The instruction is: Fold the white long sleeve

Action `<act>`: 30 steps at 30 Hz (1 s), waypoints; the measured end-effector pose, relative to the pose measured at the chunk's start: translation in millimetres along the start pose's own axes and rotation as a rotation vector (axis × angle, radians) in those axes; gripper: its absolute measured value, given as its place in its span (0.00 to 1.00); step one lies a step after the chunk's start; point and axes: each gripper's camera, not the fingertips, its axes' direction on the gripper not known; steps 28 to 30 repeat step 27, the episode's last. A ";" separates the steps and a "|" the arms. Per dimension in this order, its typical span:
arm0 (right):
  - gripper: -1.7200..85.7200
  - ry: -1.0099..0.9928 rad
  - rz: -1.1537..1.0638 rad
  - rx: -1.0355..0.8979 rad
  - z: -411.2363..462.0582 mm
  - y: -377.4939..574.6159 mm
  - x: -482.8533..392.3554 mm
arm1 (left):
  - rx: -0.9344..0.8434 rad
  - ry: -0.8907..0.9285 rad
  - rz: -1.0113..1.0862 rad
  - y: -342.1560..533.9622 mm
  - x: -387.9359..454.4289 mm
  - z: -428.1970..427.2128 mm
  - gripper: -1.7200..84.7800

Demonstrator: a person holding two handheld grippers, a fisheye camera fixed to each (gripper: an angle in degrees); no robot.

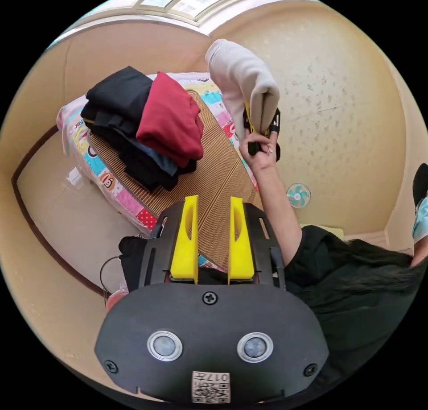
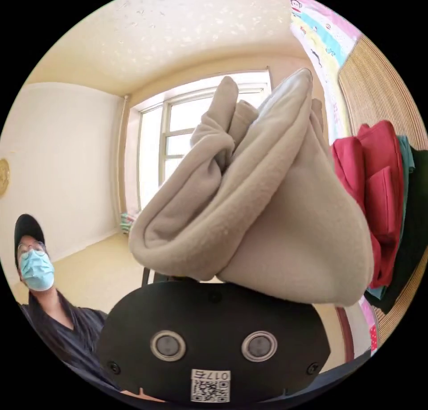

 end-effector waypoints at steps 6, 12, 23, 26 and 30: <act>0.11 0.496 0.173 -0.324 9.2 68.0 128.1 | 0.005 -0.040 0.127 21.0 17.2 45.1 0.14; 0.10 1.232 0.200 -0.415 -199.7 137.6 143.7 | -0.047 -0.263 0.488 52.3 101.5 142.1 0.13; 0.10 1.238 0.613 0.675 -575.6 289.9 70.1 | -0.385 -0.156 0.676 157.3 239.3 369.6 0.08; 0.11 1.188 0.591 0.793 -611.7 300.0 83.1 | -0.473 -0.196 0.722 200.4 269.5 418.5 0.08; 0.11 1.179 0.583 0.811 -617.3 299.3 86.2 | -0.502 -0.216 0.737 216.7 278.3 434.3 0.08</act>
